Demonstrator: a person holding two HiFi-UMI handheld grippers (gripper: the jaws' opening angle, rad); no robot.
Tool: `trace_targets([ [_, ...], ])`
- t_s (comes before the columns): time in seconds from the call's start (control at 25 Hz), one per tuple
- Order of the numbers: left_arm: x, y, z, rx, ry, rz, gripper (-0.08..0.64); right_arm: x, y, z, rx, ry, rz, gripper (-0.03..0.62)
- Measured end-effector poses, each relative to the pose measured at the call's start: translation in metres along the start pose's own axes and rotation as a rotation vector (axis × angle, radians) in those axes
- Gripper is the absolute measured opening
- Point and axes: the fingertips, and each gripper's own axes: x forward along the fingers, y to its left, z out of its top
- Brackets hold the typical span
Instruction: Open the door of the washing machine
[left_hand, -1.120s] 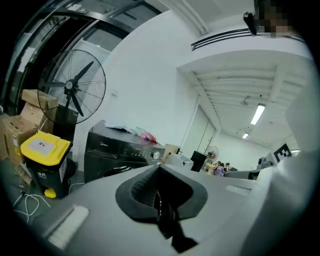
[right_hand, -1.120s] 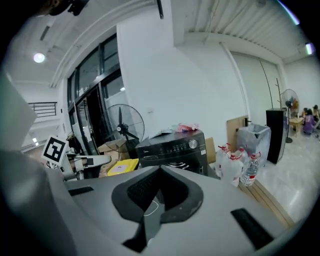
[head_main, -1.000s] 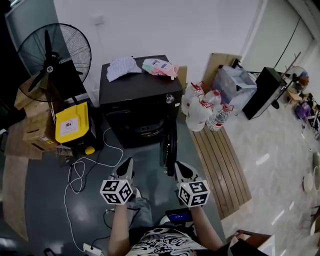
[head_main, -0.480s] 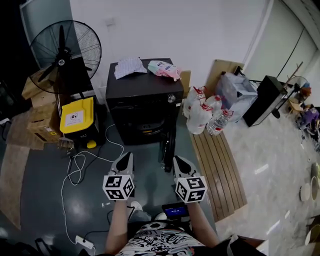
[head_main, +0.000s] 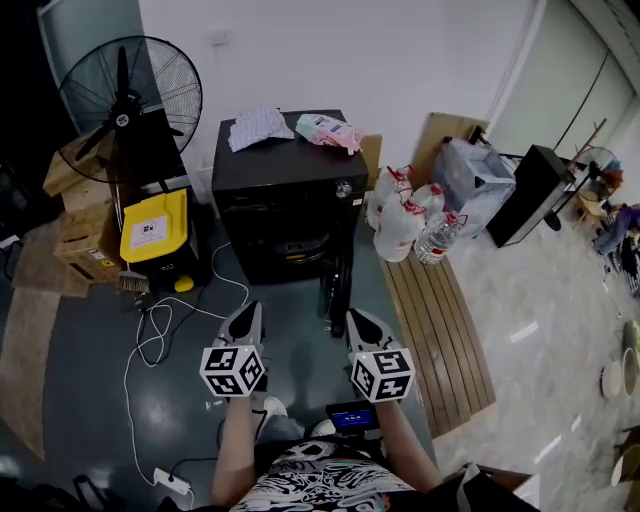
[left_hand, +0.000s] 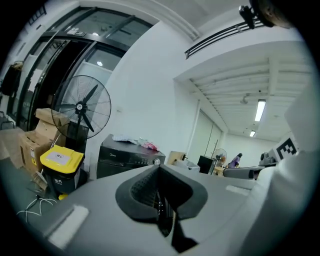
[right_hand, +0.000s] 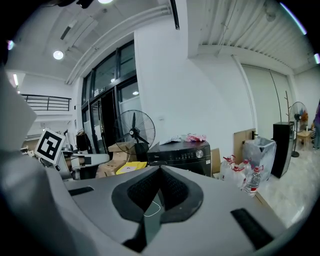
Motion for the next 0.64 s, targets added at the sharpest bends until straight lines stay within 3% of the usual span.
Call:
trace_targets([
  [0.64, 0.0017, -0.0019, -0.0004, 0.032, -0.005, -0.001, 0.002, 0.0003, -0.0017, -0.0023, 0.002, -0.002, -0.007, 0.002],
])
